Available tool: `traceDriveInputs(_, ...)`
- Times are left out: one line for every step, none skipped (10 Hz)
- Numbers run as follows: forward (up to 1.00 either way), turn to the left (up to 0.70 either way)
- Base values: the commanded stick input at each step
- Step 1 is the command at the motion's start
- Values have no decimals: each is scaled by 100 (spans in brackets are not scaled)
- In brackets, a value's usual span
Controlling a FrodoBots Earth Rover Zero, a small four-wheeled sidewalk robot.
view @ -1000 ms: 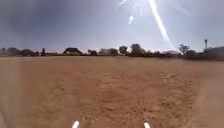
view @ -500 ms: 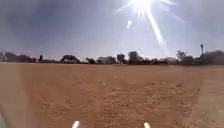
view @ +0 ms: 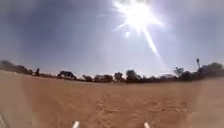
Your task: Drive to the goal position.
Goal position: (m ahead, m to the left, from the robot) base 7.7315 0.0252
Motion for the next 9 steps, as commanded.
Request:
traceDriveInputs(100,0)
traceDriveInputs(100,0)
traceDriveInputs(100,0)
traceDriveInputs(100,0)
traceDriveInputs(100,0)
traceDriveInputs(100,0)
traceDriveInputs(100,0)
traceDriveInputs(100,0)
traceDriveInputs(100,0)
